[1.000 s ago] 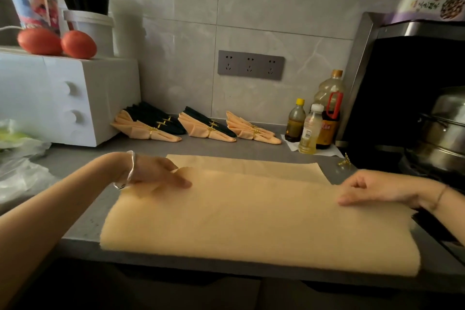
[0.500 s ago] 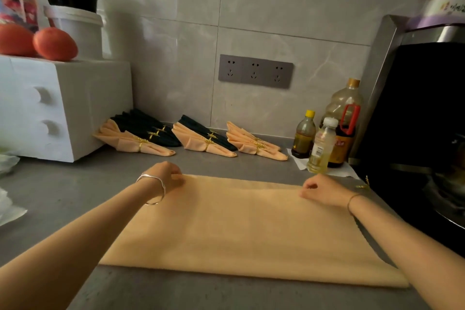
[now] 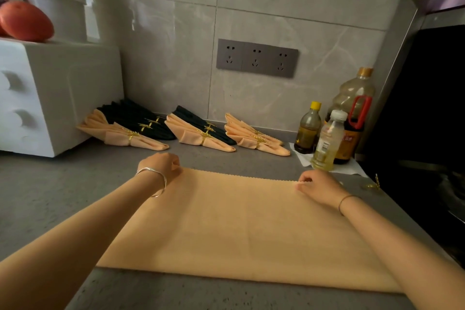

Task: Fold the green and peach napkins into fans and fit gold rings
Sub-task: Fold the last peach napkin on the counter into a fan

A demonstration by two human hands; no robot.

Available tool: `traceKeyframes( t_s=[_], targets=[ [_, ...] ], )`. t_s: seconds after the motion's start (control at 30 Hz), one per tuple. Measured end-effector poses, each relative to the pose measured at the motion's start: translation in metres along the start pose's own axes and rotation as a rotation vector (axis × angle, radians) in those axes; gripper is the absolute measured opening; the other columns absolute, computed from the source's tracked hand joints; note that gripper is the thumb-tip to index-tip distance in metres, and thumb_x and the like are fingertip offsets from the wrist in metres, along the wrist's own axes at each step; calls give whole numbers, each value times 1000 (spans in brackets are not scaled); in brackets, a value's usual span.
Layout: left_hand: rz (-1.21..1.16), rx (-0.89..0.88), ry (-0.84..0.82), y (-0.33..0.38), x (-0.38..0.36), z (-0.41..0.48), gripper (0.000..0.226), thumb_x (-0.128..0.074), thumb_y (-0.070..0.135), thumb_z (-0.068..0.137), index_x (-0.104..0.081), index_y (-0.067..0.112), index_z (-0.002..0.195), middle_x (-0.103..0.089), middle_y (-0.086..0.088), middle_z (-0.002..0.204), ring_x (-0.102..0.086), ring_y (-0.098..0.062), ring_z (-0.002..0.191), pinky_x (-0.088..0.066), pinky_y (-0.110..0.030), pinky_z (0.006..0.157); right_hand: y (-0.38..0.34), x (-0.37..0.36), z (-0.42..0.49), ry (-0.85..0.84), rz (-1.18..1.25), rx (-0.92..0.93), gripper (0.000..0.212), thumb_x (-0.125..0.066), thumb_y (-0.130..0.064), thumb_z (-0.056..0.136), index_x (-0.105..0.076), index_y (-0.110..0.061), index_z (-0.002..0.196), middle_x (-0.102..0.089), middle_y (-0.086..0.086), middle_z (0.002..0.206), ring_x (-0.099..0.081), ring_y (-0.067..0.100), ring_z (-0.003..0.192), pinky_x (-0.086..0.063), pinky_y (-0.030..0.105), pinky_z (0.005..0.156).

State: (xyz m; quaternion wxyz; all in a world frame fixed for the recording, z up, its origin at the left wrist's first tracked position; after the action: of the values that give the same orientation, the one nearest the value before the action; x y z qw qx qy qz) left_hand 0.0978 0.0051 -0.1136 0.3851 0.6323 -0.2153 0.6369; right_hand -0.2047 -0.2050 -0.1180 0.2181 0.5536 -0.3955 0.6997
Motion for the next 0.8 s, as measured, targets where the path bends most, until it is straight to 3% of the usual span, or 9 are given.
traceKeyframes(
  t_s=[0.2,0.27,0.3,0.37,0.43,0.57,0.67,0.8],
  targets=[
    [-31,68,20,-1,-5,5,23,-51,27,96,-59,20,117,-59,0,101,-51,-15,84,-41,-24,73,0,-3,2,27,-55,-35,13,-54,-25,88,-66,-19,87,-65,-1,92,-58,14,85,-45,27,69],
    [-12,73,7,0,-6,3,27,-52,27,95,-56,20,122,-60,-1,109,-54,-17,92,-43,-27,78,-3,-5,0,26,-97,-45,12,-52,-24,89,-63,-20,92,-64,-1,96,-57,15,88,-42,26,66],
    [33,53,11,3,-5,1,33,-54,29,95,-52,20,126,-59,-2,119,-55,-20,103,-44,-29,85,-5,-4,-3,34,-136,-39,13,-50,-24,91,-60,-21,98,-62,-1,102,-57,16,93,-42,26,69],
    [176,-18,46,15,-3,-10,50,-55,37,92,-40,21,137,-46,-4,139,-43,-24,127,-37,-37,104,-14,-2,-11,98,-246,19,25,-49,-27,94,-50,-23,119,-53,-3,124,-49,16,113,-39,28,92],
    [168,-109,76,37,0,-34,59,-50,44,94,-30,23,144,-35,-2,148,-33,-24,136,-29,-40,111,-25,1,-23,190,-212,72,38,-48,-28,96,-41,-23,133,-39,-4,140,-37,15,129,-26,30,107],
    [-67,-324,-75,85,-14,-98,50,-34,41,100,-25,28,147,-31,4,152,-28,-17,140,-25,-34,114,-68,-11,-56,177,80,154,38,-46,-19,96,-48,-17,134,-35,-3,147,-36,15,133,-26,27,110],
    [35,-368,-282,96,-46,-126,50,-21,37,104,-10,29,152,-9,7,159,-10,-19,146,-11,-39,118,-111,-35,-84,77,198,230,40,-44,-17,97,-46,-14,137,-35,-1,147,-34,13,135,-22,22,111],
    [65,-316,-261,94,-61,-137,52,-15,37,103,-3,26,152,1,7,160,1,-19,147,-2,-42,118,-145,-66,-108,-3,154,232,44,-32,-19,100,-34,-16,144,-26,-3,154,-22,11,141,-13,24,116]
  ],
)
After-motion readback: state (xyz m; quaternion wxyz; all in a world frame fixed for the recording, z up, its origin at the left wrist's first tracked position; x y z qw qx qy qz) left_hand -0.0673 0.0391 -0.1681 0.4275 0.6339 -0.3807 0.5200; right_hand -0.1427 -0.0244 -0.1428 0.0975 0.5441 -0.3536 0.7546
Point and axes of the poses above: each hand's wrist, its own z-axis towards the middle knuckle, its own x-axis out of the back of the hand, y = z × x, the point moved 9 cm from there along z, towards the middle knuckle
